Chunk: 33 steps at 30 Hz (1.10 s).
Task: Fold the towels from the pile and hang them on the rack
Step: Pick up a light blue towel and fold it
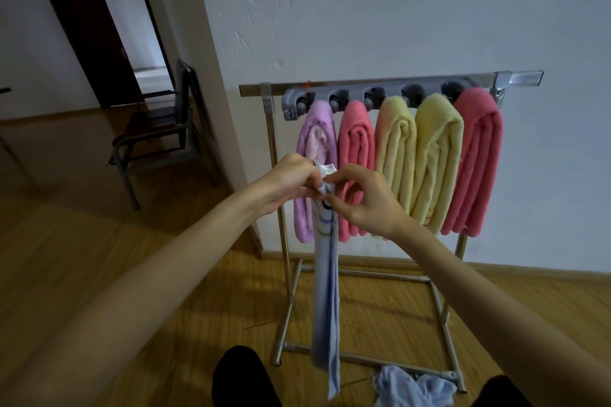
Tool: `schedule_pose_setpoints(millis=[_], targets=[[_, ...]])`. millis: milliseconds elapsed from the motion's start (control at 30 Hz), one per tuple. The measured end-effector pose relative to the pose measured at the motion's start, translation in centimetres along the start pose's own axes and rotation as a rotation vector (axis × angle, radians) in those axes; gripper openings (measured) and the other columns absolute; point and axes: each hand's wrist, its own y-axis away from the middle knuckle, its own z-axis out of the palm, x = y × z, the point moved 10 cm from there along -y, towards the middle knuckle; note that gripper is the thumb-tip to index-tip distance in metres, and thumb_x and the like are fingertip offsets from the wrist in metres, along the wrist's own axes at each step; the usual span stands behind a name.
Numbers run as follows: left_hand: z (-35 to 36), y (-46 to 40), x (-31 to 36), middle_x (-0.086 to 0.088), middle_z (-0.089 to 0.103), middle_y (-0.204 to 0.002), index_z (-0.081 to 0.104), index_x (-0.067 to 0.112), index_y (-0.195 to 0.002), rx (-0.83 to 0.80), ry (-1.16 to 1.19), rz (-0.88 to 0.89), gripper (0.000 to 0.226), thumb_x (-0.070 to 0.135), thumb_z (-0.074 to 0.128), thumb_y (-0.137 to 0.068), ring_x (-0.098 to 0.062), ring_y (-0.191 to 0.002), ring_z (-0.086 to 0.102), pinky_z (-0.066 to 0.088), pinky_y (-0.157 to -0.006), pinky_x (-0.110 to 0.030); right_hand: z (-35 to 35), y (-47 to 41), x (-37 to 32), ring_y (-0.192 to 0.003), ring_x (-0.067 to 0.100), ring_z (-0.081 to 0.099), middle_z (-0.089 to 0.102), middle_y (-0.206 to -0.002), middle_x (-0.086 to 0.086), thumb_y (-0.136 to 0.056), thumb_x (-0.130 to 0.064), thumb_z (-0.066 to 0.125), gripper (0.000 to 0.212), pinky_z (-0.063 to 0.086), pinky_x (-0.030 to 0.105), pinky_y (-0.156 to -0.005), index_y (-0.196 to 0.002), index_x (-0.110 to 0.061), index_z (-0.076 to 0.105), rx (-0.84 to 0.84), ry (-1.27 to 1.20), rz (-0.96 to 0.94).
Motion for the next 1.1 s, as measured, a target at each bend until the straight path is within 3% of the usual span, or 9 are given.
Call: schedule_pose_setpoints(millis=[100,233,367,433,567,700,867,967,1100], targets=[[0.0,0.2,0.3,-0.035,0.063,-0.106,0.054,-0.024,-0.104,-0.017,0.091,-0.008,0.033,-0.014,0.036,-0.078,-0.036,-0.092,0.069,0.059,-0.075,-0.037,-0.2,-0.2,-0.1,-0.076,0.003,0.060,0.065,-0.088,-0.005,-0.077,-0.019,0.078,0.024,0.047,0.011,-0.066,-0.098,-0.013,0.067,-0.024,0.006,-0.008],[0.0,0.8,1.0,-0.031,0.064,-0.104,0.051,-0.009,-0.071,0.002,0.130,0.011,0.021,-0.016,0.031,-0.073,-0.038,-0.091,0.069,0.058,-0.082,-0.045,-0.4,-0.4,0.3,-0.076,-0.003,0.059,0.061,-0.087,-0.012,-0.076,-0.014,0.077,0.028,0.048,0.010,-0.067,-0.101,-0.010,0.067,-0.044,0.010,0.000],[-0.6,0.6,0.6,-0.032,0.064,-0.105,0.053,-0.022,-0.088,0.039,0.135,0.031,0.026,-0.016,0.033,-0.073,-0.037,-0.091,0.069,0.059,-0.078,-0.041,-0.4,-0.6,0.5,-0.076,0.005,0.060,0.066,-0.089,-0.003,-0.077,-0.006,0.074,0.026,0.051,0.016,-0.067,-0.102,-0.006,0.067,-0.074,0.045,-0.014],[-1.4,0.4,0.4,-0.024,0.067,-0.102,0.057,-0.020,-0.103,0.101,-0.066,0.080,0.030,-0.011,0.040,-0.081,-0.032,-0.090,0.069,0.059,-0.078,-0.038,-0.7,-0.8,0.6,-0.074,0.004,0.059,0.066,-0.090,0.000,-0.076,-0.001,0.071,0.025,0.051,0.016,-0.066,-0.100,-0.005,0.067,-0.060,0.066,-0.013],[-1.7,1.1,1.6,0.000,0.057,-0.108,0.054,0.015,-0.127,0.223,-0.863,0.331,0.036,0.017,0.053,-0.091,-0.014,-0.084,0.059,0.051,-0.072,-0.027,-1.5,-1.1,0.8,-0.070,0.003,0.056,0.063,-0.086,-0.004,-0.074,0.003,0.068,0.026,0.050,0.018,-0.064,-0.097,-0.009,0.065,-0.033,0.093,-0.013],[-1.6,3.0,2.9,-0.001,0.049,-0.111,0.055,0.020,-0.121,0.417,-1.230,0.658,0.033,0.036,0.052,-0.092,-0.014,-0.086,0.054,0.040,-0.067,-0.019,-2.3,-1.3,1.6,-0.070,0.012,0.057,0.062,-0.083,-0.003,-0.072,0.001,0.067,0.025,0.053,0.034,-0.063,-0.094,-0.012,0.064,0.020,0.102,-0.001],[-1.8,4.4,3.6,-0.003,0.064,-0.103,0.065,0.009,-0.094,0.402,-0.841,0.901,0.016,0.024,0.063,-0.087,-0.013,-0.094,0.061,0.051,-0.081,-0.023,-3.0,-1.4,2.3,-0.069,0.006,0.056,0.061,-0.081,-0.005,-0.074,0.001,0.067,0.022,0.052,0.031,-0.063,-0.091,-0.012,0.062,0.069,0.025,0.030],[-2.1,4.0,3.1,0.000,0.066,-0.088,0.063,0.006,-0.090,0.328,-0.484,0.816,0.011,0.012,0.071,-0.084,-0.008,-0.083,0.066,0.055,-0.075,-0.023,-3.3,-1.5,2.7,-0.071,0.005,0.057,0.061,-0.081,-0.006,-0.075,0.000,0.064,0.021,0.050,0.025,-0.065,-0.090,-0.014,0.061,0.086,-0.018,0.052],[-2.3,3.3,2.7,-0.008,0.065,-0.083,0.060,0.003,-0.088,0.333,-0.255,0.717,0.014,0.006,0.072,-0.081,-0.018,-0.077,0.066,0.056,-0.069,-0.024,-3.2,-1.5,3.4,-0.067,0.005,0.056,0.060,-0.076,-0.004,-0.077,0.002,0.058,0.018,0.046,0.018,-0.062,-0.091,-0.009,0.062,0.038,-0.039,0.113]])
